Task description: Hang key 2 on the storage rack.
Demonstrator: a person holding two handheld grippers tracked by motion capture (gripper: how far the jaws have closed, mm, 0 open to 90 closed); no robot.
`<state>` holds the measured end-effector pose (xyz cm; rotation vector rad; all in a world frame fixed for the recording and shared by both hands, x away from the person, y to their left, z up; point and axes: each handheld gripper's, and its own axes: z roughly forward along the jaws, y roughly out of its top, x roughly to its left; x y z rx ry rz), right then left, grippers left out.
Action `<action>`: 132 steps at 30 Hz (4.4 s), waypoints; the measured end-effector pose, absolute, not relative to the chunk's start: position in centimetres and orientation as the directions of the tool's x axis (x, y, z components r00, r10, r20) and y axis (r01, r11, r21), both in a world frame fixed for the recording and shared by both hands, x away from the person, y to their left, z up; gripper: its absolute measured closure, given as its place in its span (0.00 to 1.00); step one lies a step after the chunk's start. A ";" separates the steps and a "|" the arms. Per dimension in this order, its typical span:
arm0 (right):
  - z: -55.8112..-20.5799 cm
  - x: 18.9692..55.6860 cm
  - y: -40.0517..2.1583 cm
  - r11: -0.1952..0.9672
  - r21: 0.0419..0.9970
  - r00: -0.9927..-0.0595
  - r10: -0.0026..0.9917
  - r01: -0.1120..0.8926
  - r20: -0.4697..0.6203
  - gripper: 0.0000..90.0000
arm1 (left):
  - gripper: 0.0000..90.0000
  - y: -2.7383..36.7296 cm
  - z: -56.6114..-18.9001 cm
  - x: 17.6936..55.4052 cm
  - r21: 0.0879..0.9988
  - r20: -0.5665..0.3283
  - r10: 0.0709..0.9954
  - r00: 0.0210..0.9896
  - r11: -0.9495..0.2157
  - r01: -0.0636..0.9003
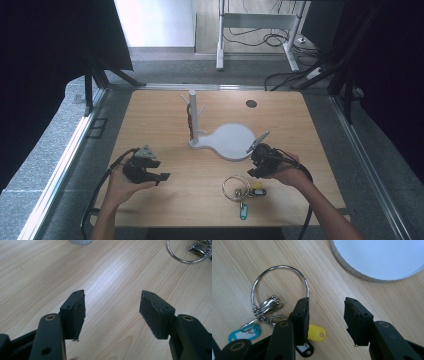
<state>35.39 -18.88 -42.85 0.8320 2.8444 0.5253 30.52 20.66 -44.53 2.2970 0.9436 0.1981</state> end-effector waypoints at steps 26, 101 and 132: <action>-45.6 36.0 -15.7 0.814 0.264 -0.841 0.540 0.517 -0.019 0.70 | 0.42 21.3 -44.9 30.0 0.601 -0.095 0.690 0.717 -0.535 0.594; -39.2 35.7 -16.4 0.804 0.351 -0.817 0.555 0.479 -0.157 0.97 | 0.42 22.0 -46.0 30.1 0.589 -0.139 0.694 0.706 -0.515 0.623; -34.0 37.2 -15.5 0.786 0.417 -0.793 0.572 0.456 -0.211 0.97 | 0.42 22.2 -46.0 30.1 0.593 -0.156 0.693 0.704 -0.504 0.628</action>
